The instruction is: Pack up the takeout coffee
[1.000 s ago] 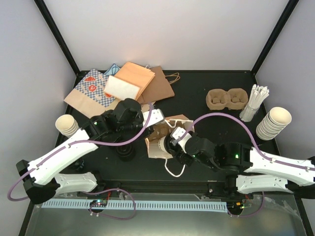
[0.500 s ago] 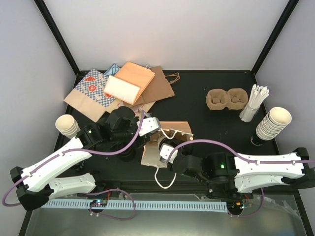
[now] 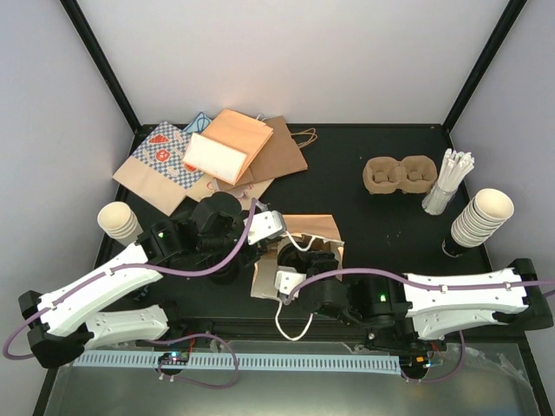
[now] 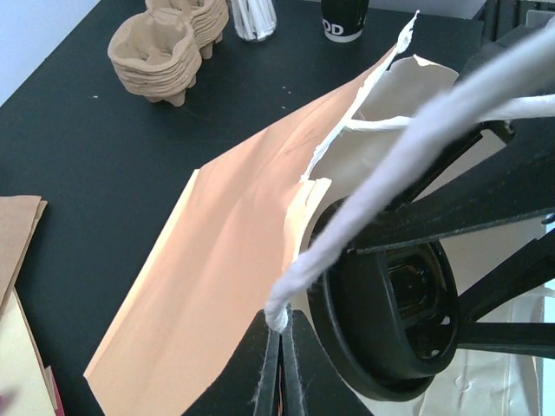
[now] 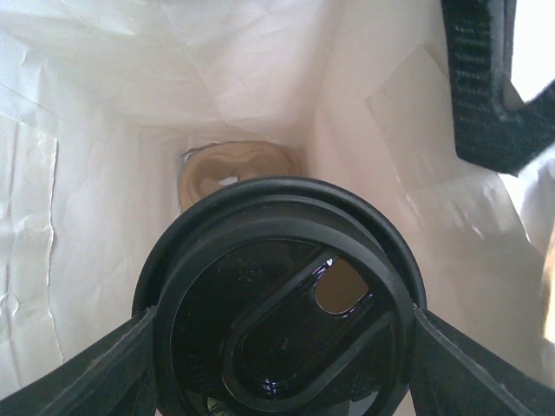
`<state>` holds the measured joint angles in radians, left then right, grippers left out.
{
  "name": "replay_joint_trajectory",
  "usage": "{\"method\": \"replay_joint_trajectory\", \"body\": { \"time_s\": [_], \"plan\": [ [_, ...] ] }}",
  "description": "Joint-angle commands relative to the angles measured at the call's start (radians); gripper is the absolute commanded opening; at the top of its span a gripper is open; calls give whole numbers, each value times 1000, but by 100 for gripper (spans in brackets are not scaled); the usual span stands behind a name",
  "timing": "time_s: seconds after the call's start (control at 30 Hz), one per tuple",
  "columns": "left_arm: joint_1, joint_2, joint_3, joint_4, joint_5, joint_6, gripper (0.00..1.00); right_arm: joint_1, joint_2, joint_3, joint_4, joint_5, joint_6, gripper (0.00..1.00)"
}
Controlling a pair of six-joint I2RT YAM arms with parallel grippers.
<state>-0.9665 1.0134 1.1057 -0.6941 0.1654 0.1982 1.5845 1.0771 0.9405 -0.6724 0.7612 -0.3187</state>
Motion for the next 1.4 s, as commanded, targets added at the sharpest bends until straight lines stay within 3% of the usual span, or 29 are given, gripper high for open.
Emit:
{"method": "replay_joint_trajectory", "body": {
  "time_s": [0.0, 0.37, 1.37],
  "plan": [
    [-13, -15, 3, 25, 4, -34, 2, 9, 15, -11, 57, 25, -79, 64],
    [-39, -15, 5, 30, 5, -53, 2, 8, 45, -58, 100, -117, -79, 62],
    [-92, -3, 49, -49, 39, -171, 2, -61, 199, -191, 325, -113, -198, 60]
  ]
}}
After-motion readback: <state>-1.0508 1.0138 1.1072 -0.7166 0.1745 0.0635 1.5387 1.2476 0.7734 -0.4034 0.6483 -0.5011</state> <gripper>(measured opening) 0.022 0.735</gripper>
